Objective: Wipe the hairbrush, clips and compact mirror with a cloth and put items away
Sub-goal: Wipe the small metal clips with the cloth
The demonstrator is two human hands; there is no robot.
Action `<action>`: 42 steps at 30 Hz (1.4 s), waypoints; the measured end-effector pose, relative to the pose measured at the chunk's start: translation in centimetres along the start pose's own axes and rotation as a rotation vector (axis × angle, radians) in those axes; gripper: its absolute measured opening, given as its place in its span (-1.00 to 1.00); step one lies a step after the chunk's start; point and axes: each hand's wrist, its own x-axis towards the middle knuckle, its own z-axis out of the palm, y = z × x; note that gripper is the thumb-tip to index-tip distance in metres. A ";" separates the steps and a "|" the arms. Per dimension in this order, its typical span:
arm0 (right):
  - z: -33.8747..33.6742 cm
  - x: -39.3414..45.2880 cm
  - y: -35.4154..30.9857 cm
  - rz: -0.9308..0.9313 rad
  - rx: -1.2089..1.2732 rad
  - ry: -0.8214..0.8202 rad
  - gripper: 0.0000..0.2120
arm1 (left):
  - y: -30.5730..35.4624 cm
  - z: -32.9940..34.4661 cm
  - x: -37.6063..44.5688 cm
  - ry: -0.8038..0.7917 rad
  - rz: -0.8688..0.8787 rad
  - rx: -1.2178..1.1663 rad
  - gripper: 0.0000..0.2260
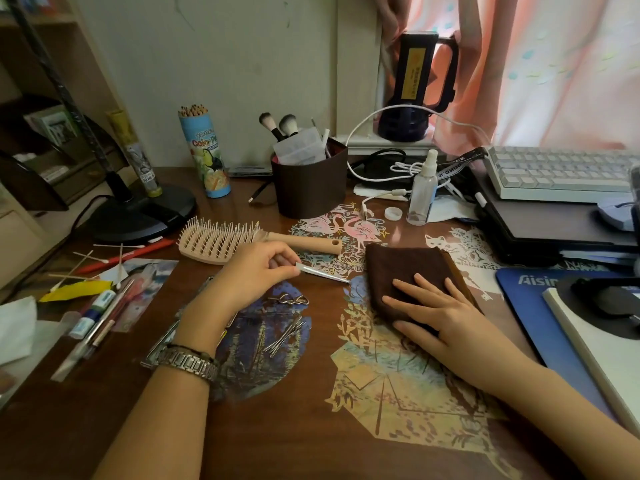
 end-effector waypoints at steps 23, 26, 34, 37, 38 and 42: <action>-0.2 0.0 -0.5 0.009 0.010 0.002 -0.52 | -0.5 -3.2 -2.3 -0.069 -0.060 0.031 -0.84; -0.1 0.0 -0.5 0.006 0.010 0.010 -0.52 | -0.6 -3.5 -2.4 -0.117 -0.069 0.019 -0.81; -0.1 -0.1 -0.6 0.013 0.017 0.012 -0.52 | -0.6 -3.3 -2.8 -0.180 -0.102 0.065 -0.83; -0.1 -0.2 -0.7 0.012 0.012 0.017 -0.51 | -0.4 -3.1 -2.9 -0.192 -0.107 0.097 -0.85; -0.1 -0.2 -0.7 0.011 0.011 0.017 -0.51 | -0.4 -3.0 -2.9 -0.192 -0.105 0.101 -0.86; 0.0 -0.2 -0.5 0.005 0.019 0.023 -0.51 | -0.1 -2.8 -2.8 -0.182 -0.095 0.080 -0.88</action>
